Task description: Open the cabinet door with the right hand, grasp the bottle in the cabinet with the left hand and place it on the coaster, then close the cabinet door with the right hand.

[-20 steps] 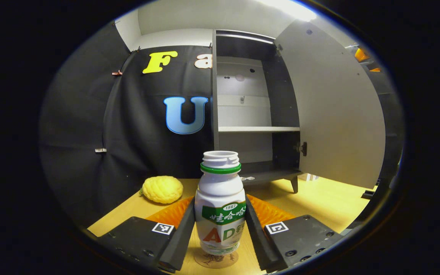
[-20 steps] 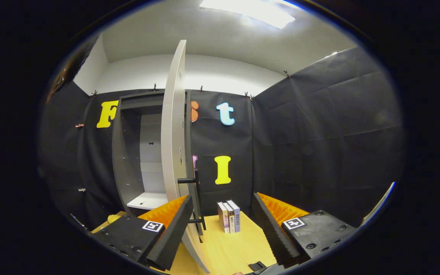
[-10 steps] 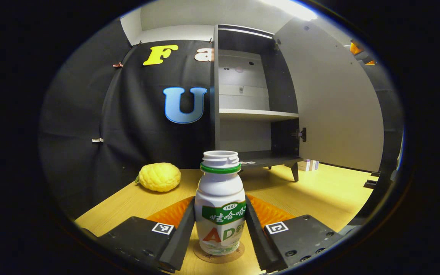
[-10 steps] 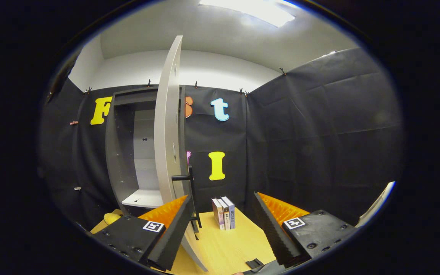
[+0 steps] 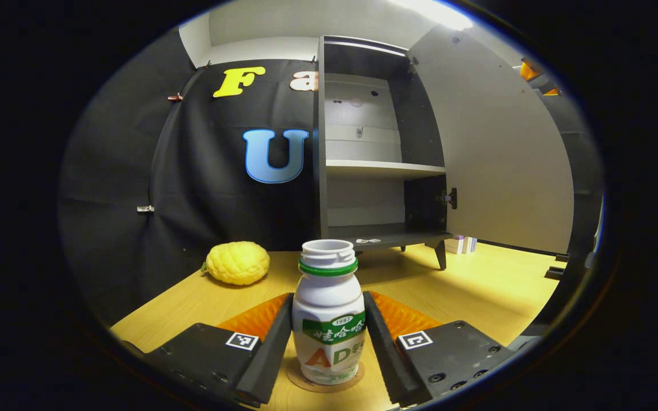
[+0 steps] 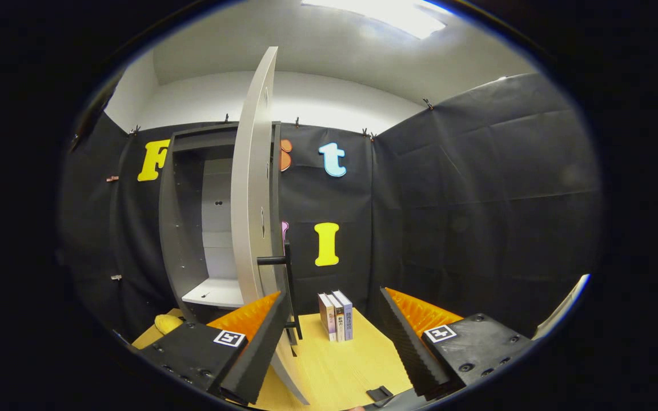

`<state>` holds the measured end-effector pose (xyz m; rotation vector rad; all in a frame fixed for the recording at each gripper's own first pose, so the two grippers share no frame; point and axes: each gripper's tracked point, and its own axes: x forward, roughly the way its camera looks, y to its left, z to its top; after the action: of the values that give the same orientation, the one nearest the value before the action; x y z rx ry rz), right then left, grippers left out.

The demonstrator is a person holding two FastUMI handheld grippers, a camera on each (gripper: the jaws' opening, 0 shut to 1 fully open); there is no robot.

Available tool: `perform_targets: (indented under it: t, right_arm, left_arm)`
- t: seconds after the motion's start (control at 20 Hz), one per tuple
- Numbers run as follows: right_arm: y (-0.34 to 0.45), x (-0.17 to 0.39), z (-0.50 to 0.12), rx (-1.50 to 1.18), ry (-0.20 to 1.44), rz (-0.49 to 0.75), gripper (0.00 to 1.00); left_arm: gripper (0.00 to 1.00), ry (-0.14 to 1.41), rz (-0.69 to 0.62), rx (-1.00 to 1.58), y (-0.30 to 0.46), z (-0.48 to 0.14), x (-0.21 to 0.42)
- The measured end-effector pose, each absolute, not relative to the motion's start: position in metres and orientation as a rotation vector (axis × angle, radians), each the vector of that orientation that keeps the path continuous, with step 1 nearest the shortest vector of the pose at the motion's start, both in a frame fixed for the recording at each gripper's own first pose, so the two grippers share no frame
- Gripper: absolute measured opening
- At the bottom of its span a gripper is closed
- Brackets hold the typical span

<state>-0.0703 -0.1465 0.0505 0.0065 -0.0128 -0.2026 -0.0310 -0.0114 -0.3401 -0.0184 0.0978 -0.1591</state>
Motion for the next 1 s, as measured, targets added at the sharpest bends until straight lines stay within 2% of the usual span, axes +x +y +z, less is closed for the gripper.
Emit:
perform_targets:
  t: [0.1, 0.2, 0.25, 0.35, 0.7, 1.0]
  right_arm:
    - [-0.148, -0.070, 0.051, 0.007, -0.015, -0.206, 0.98]
    - [-0.148, -0.070, 0.049, 0.014, -0.011, -0.206, 0.98]
    - [-0.149, -0.070, 0.047, 0.018, -0.008, -0.208, 0.98]
    - [-0.147, -0.070, 0.045, 0.018, -0.003, -0.207, 0.98]
    - [-0.151, -0.064, 0.046, 0.037, -0.011, -0.195, 0.98]
    - [-0.163, -0.057, 0.042, 0.004, -0.010, -0.168, 0.98]
  left_arm:
    - [0.74, 0.109, -0.156, -0.012, -0.009, -0.342, -0.029]
    - [0.82, 0.122, -0.153, -0.015, -0.008, -0.341, -0.031]
    - [0.92, 0.129, -0.151, -0.018, -0.008, -0.340, -0.031]
    - [0.96, 0.135, -0.150, -0.029, -0.008, -0.332, -0.033]
    - [0.96, 0.105, -0.108, -0.009, -0.001, -0.278, -0.034]
    - [0.96, 0.063, -0.065, -0.030, -0.011, -0.200, -0.038]
